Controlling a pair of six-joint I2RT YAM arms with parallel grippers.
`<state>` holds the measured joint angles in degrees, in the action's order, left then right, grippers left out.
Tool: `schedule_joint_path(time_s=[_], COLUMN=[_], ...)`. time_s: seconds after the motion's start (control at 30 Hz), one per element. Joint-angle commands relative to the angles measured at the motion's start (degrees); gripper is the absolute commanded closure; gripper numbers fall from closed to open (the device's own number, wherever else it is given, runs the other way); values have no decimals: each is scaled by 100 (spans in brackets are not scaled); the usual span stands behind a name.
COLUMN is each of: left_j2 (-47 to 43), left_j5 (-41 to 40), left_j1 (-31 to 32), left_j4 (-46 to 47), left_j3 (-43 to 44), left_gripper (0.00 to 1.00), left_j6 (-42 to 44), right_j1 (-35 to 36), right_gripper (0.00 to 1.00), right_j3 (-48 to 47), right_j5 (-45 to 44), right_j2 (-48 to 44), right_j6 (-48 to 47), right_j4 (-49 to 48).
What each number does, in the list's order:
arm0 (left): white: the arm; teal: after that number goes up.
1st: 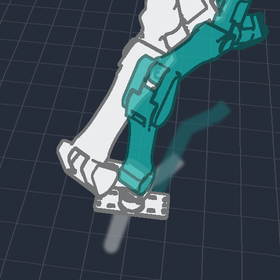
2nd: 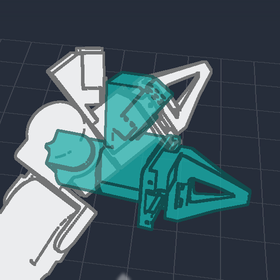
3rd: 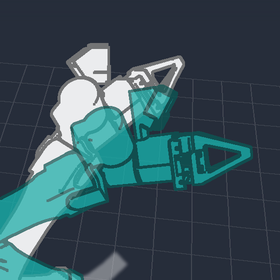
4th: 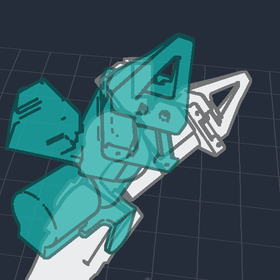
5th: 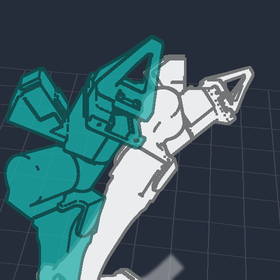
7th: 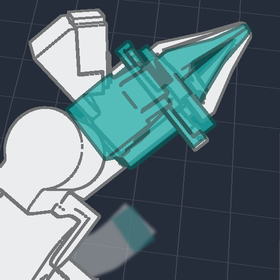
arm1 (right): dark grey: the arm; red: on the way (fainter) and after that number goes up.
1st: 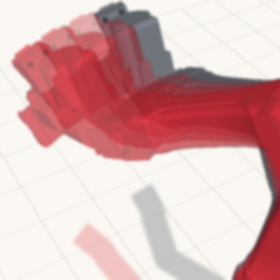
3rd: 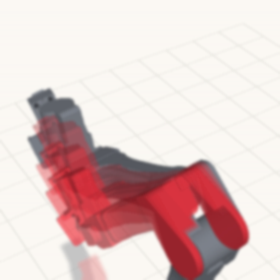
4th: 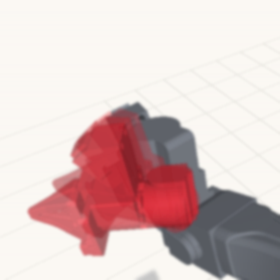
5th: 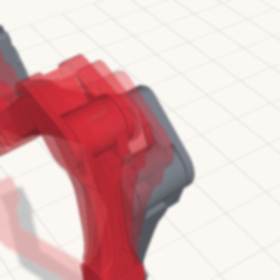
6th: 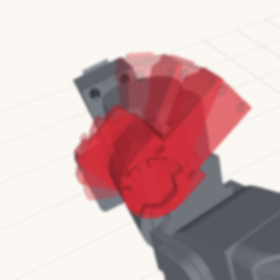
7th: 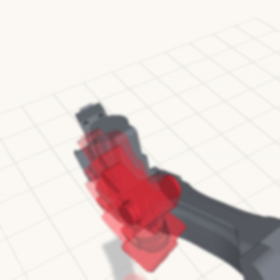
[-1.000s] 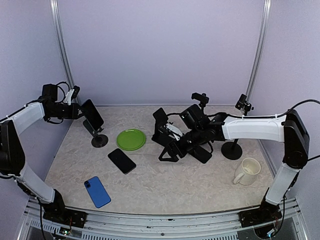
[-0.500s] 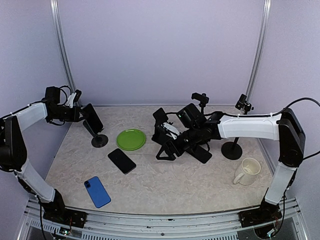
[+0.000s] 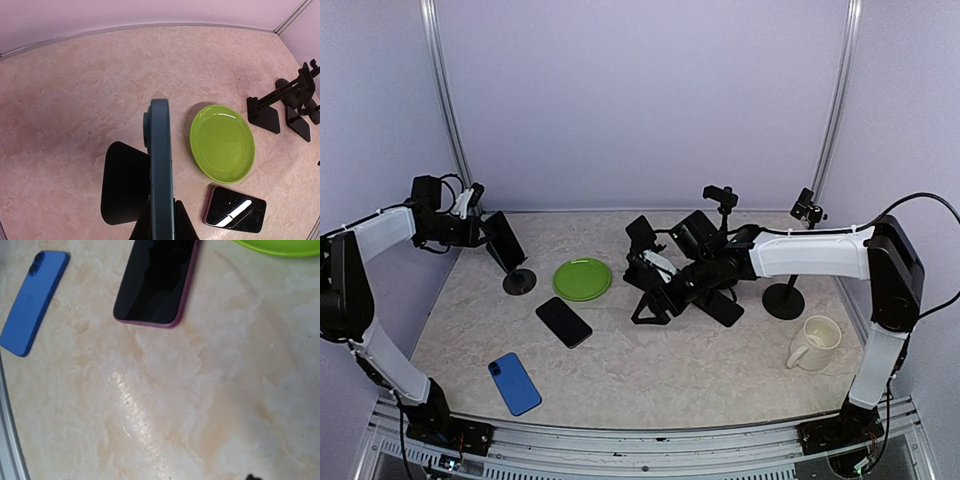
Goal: Place the phone on the phone stand
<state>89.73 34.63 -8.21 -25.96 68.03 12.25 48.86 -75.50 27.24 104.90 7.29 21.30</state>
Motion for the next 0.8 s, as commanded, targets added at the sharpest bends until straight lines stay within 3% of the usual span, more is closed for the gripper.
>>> schedule_joint_path(time_s=[0.0, 0.17, 0.43, 0.77], left_j2=[107, 201, 343, 541], left_j5=[397, 325, -8, -417], left_j1=[16, 14, 12, 4], left_j4=[305, 314, 412, 515], left_j3=[-46, 20, 132, 288], left_gripper=[100, 96, 72, 57], left_j6=[37, 6, -167, -538], right_j1=[42, 37, 40, 50], right_gripper=[28, 28, 28, 28], right_j3=[-138, -9, 194, 336], right_j5=[71, 70, 56, 18], right_j2=[32, -50, -178, -286], right_j6=[-12, 81, 223, 324], right_j4=[55, -23, -119, -161])
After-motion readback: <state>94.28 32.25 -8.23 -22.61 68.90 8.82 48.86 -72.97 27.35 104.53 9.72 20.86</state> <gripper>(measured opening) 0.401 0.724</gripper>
